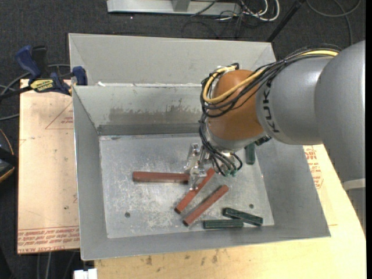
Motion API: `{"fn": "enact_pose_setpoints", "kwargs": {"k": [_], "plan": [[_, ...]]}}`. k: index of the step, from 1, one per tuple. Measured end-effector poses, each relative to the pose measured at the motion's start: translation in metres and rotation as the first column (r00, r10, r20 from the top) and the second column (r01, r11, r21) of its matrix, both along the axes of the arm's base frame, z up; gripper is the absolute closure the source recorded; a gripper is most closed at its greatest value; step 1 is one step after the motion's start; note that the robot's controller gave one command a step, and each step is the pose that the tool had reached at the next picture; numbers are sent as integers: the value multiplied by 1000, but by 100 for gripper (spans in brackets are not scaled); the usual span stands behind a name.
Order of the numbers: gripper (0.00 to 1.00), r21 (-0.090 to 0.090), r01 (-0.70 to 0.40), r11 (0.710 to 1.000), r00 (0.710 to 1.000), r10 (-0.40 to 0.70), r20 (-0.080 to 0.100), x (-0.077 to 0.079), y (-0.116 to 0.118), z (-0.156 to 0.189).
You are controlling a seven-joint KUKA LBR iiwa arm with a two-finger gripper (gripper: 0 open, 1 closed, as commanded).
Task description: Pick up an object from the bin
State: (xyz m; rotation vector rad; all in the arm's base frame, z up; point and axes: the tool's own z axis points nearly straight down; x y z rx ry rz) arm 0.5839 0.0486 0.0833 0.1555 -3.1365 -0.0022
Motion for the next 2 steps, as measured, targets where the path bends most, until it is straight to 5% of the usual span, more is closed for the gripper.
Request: {"fn": "enact_pose_setpoints", "kwargs": {"k": [1, 2], "plan": [[100, 0, 0, 1000, 1000, 0, 1, 0, 0, 0], [100, 1, -3, 1000, 1000, 3, 13, -5, 23, 179]]}}
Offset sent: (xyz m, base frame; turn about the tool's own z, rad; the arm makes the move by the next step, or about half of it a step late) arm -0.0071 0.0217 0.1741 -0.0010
